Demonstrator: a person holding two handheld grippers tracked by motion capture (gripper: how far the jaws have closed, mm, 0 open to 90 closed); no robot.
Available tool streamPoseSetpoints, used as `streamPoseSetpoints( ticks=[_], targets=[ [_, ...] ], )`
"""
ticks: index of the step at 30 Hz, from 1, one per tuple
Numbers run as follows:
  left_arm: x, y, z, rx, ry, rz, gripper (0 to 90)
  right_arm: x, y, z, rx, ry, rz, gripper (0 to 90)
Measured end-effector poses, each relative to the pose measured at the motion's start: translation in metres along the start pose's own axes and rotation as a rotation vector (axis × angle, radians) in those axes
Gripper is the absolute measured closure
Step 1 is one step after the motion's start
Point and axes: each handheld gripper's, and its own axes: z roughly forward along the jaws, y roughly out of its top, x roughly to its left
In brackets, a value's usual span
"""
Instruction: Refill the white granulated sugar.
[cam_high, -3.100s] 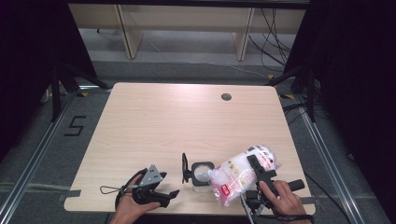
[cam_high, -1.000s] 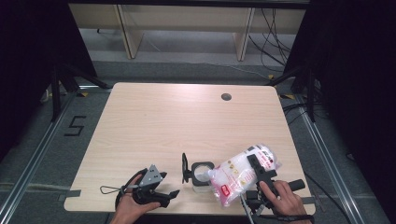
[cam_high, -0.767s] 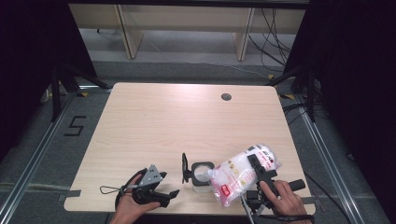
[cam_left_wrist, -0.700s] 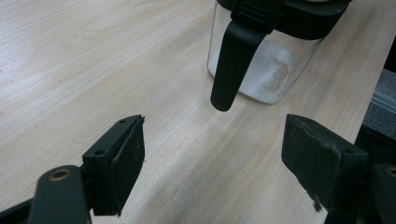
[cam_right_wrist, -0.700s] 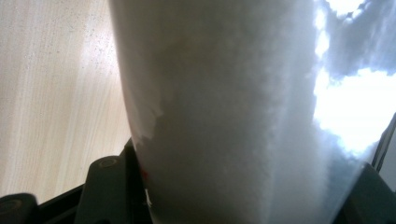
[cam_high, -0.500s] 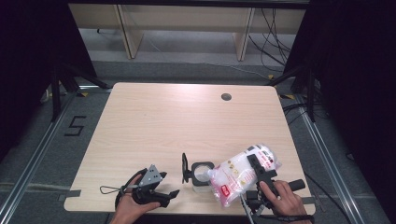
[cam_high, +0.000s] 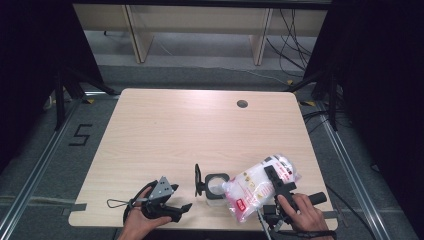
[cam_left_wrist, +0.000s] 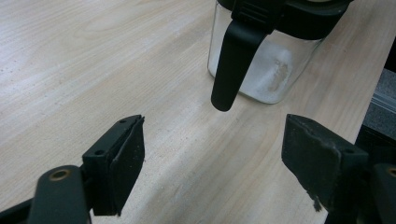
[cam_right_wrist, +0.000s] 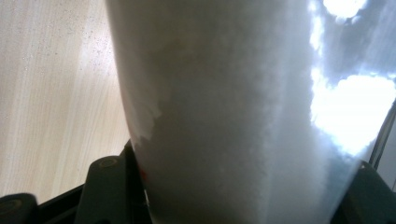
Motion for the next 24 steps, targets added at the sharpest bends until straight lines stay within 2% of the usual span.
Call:
streamPoseSetpoints(
  ticks=[1,4,5,7,8,17,20,21,24],
  targets=[
    [0.0000,0.0000,0.0000,0.000,0.000,0.000,21.0,0.0027,-0.0006,-0.0006,0.009,0.005,0.031,41.3],
    [0.0000,0.0000,-0.0001,-0.001,0.000,0.001,21.0,0.0022,-0.0007,-0.0009,0.012,0.003,0.026,41.3],
    [-0.0011,-0.0001,0.0008,-0.013,0.000,-0.014,21.0,0.0020,-0.0007,-0.0007,0.011,-0.001,0.022,41.3],
    [-0.0010,-0.0001,0.0008,-0.012,0.000,-0.013,21.0,0.0010,-0.0007,0.0007,-0.006,-0.012,0.002,41.3],
    [-0.0001,0.0000,0.0001,-0.001,0.000,0.000,21.0,0.0014,-0.0004,-0.0003,0.009,0.006,0.009,41.3],
    [0.0002,0.0001,-0.0001,0.001,0.000,0.003,21.0,0.0016,-0.0009,-0.0004,0.003,0.002,0.018,41.3],
    [-0.0002,0.0001,-0.0001,0.002,0.003,0.000,21.0,0.0009,-0.0008,0.0004,-0.004,-0.005,0.003,41.4],
    [-0.0010,-0.0001,0.0009,-0.011,0.000,-0.013,21.1,0.0009,-0.0009,0.0004,-0.004,-0.003,0.004,41.4],
    [-0.0011,-0.0001,0.0008,-0.011,0.000,-0.012,21.0,0.0013,-0.0008,0.0004,-0.002,-0.002,0.008,41.4]
  ],
)
